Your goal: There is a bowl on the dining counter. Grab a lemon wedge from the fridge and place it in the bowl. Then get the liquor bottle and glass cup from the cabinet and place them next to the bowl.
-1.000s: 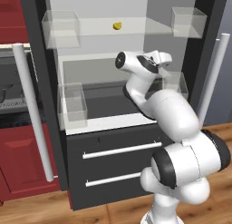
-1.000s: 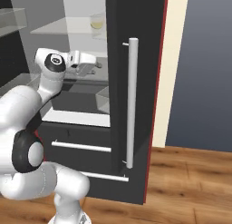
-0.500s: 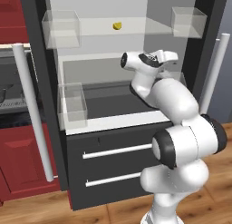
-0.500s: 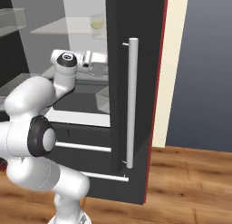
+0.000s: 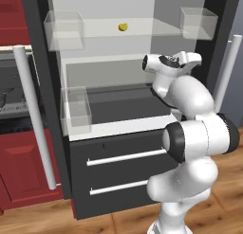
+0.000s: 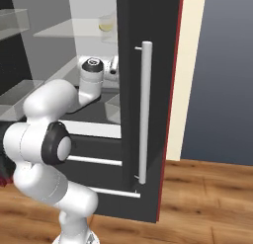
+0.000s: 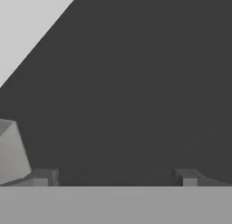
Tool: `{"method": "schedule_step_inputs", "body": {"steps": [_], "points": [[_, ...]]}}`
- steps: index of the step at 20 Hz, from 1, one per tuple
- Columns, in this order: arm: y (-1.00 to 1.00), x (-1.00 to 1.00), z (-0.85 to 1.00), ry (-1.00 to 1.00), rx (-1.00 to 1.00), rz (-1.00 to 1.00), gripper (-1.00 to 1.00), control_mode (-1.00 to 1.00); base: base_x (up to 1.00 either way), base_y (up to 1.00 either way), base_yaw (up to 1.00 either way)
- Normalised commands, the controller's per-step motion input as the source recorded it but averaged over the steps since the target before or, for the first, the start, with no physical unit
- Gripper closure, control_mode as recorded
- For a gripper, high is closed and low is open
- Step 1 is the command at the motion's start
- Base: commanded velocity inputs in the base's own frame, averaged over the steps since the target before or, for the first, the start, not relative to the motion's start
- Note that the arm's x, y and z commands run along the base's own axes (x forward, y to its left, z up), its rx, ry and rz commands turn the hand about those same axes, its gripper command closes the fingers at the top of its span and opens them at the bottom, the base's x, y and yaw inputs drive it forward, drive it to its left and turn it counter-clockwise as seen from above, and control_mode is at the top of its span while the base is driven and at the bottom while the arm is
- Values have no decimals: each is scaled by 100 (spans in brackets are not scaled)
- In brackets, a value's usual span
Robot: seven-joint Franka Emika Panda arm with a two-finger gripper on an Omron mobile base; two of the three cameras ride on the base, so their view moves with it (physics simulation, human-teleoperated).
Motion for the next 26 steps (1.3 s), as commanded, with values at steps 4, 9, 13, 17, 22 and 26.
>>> {"method": "schedule_step_inputs", "body": {"steps": [4,9,13,17,22,26], "points": [[-80,-2,0,2,-3,-9,-100,-100,0,0,0],[-90,-19,0,0,-3,-9,-100,-100,0,0,0],[-76,-19,0,0,-2,-7,-100,-100,0,0,0],[17,-56,1,0,0,0,-100,-100,0,0,0],[87,-79,7,-1,7,12,-100,-100,0,0,0],[100,-58,18,0,15,20,-100,-100,0,0,0]]}}
